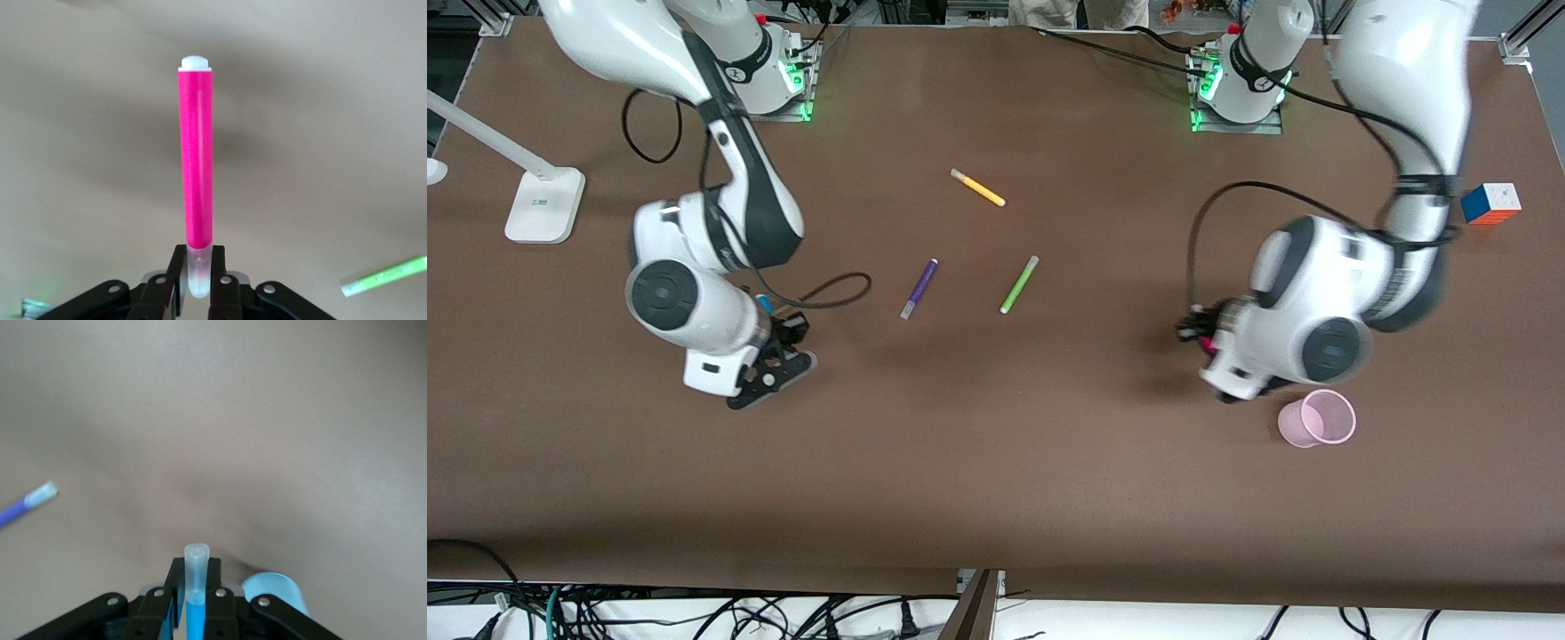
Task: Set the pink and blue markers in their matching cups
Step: 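Carry the pink marker to the pink cup while the right carries blue, then lower the pink marker into the pink cup and open the left gripper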
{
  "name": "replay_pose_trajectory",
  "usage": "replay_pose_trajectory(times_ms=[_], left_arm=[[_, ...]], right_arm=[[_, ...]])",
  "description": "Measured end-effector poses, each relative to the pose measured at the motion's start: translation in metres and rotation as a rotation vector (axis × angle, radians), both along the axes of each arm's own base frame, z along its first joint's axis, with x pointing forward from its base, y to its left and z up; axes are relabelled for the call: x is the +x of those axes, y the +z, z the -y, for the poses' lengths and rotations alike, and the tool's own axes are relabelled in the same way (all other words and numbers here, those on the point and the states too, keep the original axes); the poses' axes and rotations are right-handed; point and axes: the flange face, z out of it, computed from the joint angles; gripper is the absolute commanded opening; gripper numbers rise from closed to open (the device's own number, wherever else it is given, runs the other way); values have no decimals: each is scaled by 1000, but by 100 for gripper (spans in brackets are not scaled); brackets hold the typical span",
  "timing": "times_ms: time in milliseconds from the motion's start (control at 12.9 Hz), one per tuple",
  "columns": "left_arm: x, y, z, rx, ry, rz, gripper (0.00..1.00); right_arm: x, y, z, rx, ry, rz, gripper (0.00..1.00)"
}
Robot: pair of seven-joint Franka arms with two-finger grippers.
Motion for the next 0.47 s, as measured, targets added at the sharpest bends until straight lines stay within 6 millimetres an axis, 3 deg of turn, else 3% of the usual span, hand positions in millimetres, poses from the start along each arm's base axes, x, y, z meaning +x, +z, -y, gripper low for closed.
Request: replay_pose_trajectory(times_ms=[233, 310, 465], left_arm=[[16, -2, -110, -52, 171, -5, 0], [20, -9, -136, -112, 241, -12, 0], [28, -23, -169, -241, 361, -26, 0]], right_arm=[[3, 21, 24, 85, 206, 1, 0], [5, 22, 36, 120, 256, -1, 0], [6, 19, 62, 214, 334, -25, 0]])
